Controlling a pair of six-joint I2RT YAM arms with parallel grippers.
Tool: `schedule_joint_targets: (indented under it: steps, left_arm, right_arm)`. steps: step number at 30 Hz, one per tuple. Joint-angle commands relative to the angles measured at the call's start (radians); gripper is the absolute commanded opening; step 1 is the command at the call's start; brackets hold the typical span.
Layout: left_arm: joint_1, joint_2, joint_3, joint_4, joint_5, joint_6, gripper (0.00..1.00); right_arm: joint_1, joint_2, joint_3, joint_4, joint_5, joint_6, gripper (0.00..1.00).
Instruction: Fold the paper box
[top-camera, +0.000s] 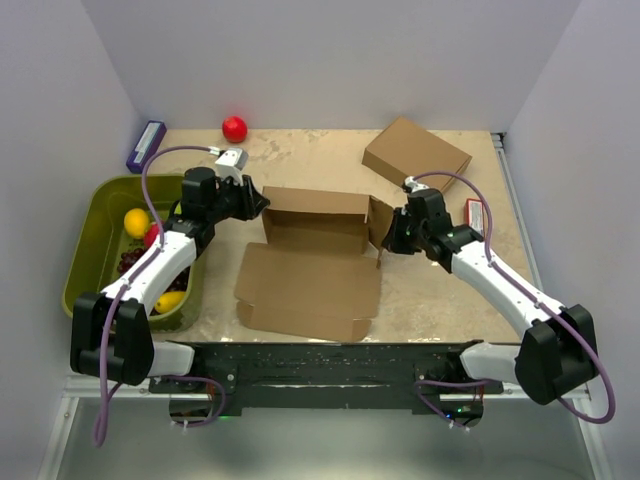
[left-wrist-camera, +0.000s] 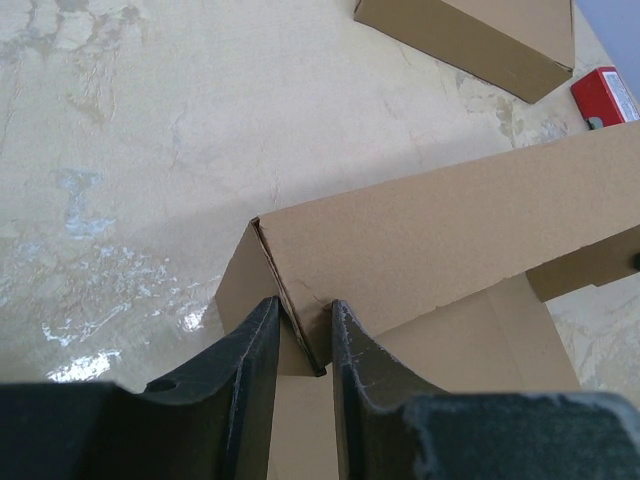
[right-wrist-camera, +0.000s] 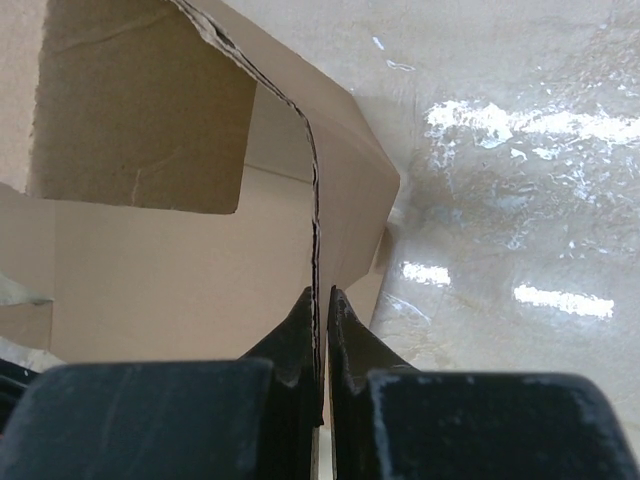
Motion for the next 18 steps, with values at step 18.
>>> schedule_joint_targets:
  steps: [18]
  left_arm:
    - [-0.012,0.031,-0.026,-0.128,0.033,0.045,0.29]
  right_arm:
    - [0.259,0.051,-0.077,0.426,0.161,0.175,0.02]
